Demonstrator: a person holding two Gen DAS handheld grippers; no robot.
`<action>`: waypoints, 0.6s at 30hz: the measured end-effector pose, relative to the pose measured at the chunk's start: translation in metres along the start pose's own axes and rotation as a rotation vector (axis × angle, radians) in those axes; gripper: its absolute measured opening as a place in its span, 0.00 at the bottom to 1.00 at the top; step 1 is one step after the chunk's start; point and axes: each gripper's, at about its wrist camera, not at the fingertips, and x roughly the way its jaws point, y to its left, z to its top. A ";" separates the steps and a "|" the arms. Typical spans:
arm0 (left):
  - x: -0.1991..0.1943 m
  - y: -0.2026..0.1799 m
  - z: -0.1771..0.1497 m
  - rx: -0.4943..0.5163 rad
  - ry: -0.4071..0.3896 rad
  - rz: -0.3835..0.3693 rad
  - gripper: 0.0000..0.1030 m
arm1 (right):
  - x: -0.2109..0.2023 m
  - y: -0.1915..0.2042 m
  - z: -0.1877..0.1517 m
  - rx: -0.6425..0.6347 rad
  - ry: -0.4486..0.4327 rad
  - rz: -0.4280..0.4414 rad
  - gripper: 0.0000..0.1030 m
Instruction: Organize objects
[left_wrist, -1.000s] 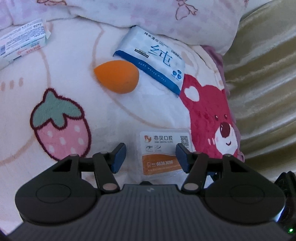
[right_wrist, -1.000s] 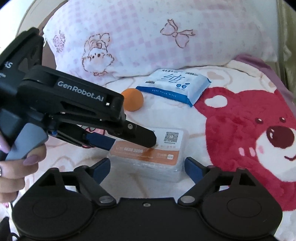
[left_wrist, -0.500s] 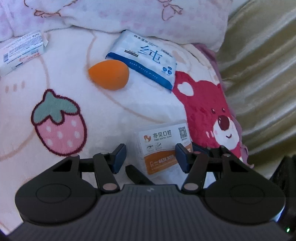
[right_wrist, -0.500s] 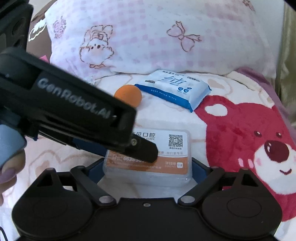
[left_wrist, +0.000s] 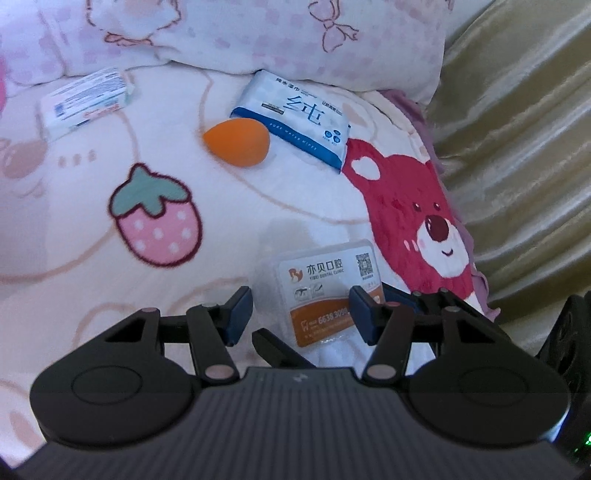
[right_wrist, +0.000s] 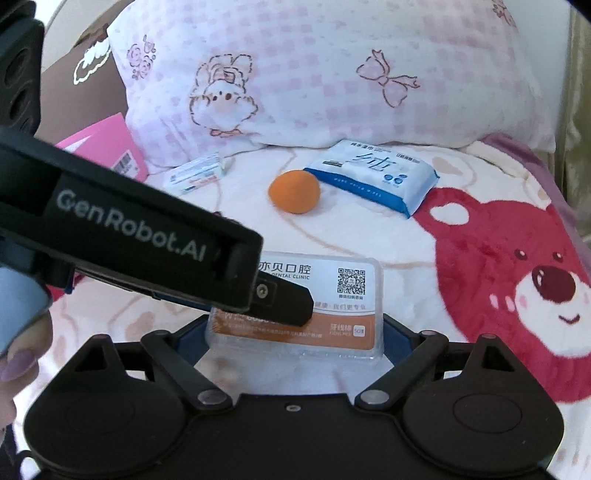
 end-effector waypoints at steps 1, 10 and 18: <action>-0.004 0.000 -0.002 0.004 0.002 0.004 0.54 | -0.003 0.003 -0.001 0.007 0.002 0.004 0.92; -0.055 0.010 -0.015 -0.002 0.043 -0.027 0.50 | -0.035 0.030 0.002 0.069 0.039 0.058 0.92; -0.095 0.006 -0.036 0.121 0.058 0.023 0.49 | -0.055 0.065 -0.001 0.050 0.083 0.070 0.92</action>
